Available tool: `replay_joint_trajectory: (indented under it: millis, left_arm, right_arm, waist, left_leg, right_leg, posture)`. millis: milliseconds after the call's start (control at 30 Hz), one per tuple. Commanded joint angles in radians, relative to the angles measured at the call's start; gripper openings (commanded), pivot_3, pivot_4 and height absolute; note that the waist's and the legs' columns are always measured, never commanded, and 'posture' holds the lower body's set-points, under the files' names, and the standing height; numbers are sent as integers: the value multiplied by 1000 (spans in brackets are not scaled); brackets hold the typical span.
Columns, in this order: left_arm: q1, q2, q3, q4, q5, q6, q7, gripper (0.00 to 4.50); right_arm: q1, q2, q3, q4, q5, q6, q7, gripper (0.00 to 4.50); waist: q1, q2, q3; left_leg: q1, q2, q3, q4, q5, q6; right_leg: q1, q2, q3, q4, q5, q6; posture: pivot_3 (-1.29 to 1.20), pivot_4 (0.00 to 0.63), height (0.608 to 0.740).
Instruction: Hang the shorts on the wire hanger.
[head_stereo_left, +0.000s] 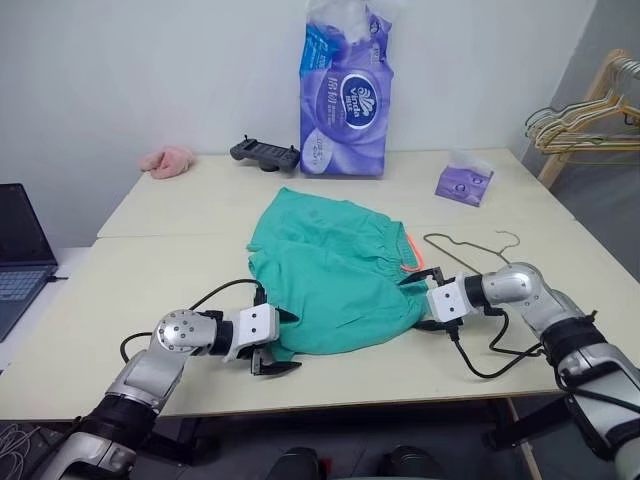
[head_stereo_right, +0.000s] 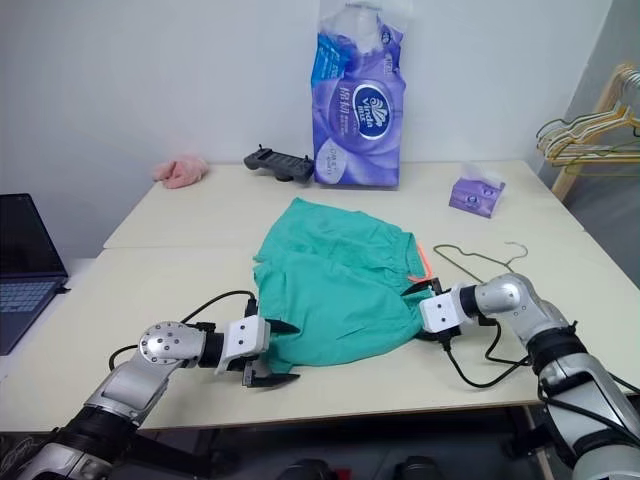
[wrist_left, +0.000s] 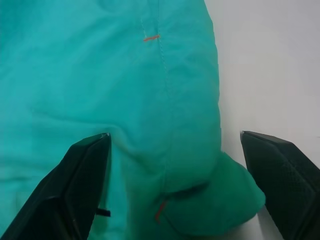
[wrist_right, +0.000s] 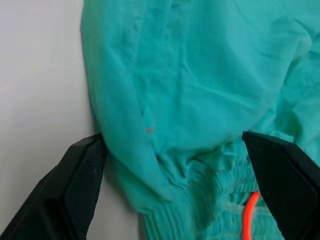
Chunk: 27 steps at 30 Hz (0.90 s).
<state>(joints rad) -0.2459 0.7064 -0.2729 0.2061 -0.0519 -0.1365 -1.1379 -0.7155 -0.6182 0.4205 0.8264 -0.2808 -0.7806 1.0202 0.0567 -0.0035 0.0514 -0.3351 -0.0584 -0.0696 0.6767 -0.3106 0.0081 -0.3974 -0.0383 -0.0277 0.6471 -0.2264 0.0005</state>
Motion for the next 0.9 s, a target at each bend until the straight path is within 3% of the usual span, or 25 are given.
replay_joint_trajectory:
  millis: [33,67,167,467,600,700,800,867,900]
  left_arm:
    - [-34,-4,-17,78,63,-18,17,4492]
    - [-39,-2,-17,85,62,-17,9,4500]
    - [-52,13,-21,115,67,-19,-18,3889]
    - [-102,7,-8,176,56,-45,-27,1124]
    - [-78,15,35,98,-22,51,-44,42]
    - [19,124,80,-148,-196,335,-166,42]
    - [105,380,145,-403,-458,639,-403,42]
    - [41,447,149,-365,-509,699,-466,42]
    - [-30,429,134,-290,-485,694,-466,42]
  right_arm:
    - [-65,17,17,88,-58,-18,-47,4325]
    - [-73,23,15,102,-52,-16,-40,4136]
    - [-84,35,5,124,-38,-13,-28,3190]
    - [-67,34,-19,82,9,4,16,0]
    - [15,0,-50,-88,127,118,130,0]
    - [129,-87,-72,-373,261,291,265,0]
    - [226,-235,-101,-716,454,665,421,0]
    - [213,-298,-107,-832,552,911,483,0]
    - [172,-291,-109,-835,582,1009,485,0]
  waist:
    - [0,1,1]
    - [-1,1,1]
    - [-2,1,0]
    - [-9,1,0]
    - [-9,1,0]
    - [-11,1,1]
    - [-17,-1,4]
    - [-15,2,7]
    - [-13,5,8]
  left_leg:
    - [6,0,0,-1,0,1]
    - [10,1,0,-1,1,1]
    - [13,1,0,-1,1,2]
    - [12,2,3,-1,1,2]
    - [11,2,3,-1,1,2]
    - [4,3,3,-1,0,3]
    - [-9,3,5,-1,-1,3]
    - [-13,3,4,0,-1,3]
    - [-13,2,4,0,-1,3]
  right_leg:
    - [6,0,1,0,-1,1]
    - [10,1,1,0,-2,1]
    - [11,1,1,1,-2,1]
    - [8,3,5,2,-1,2]
    - [8,3,5,1,-1,2]
    - [2,3,5,1,1,8]
    - [-12,3,7,3,0,7]
    - [-17,3,6,2,2,5]
    - [-16,3,5,2,1,5]
  posture:
    - [83,0,740]
    - [79,0,740]
    - [76,0,740]
    - [61,0,740]
    - [64,2,740]
    - [73,13,740]
    - [83,16,740]
    - [81,16,740]
    - [81,16,740]
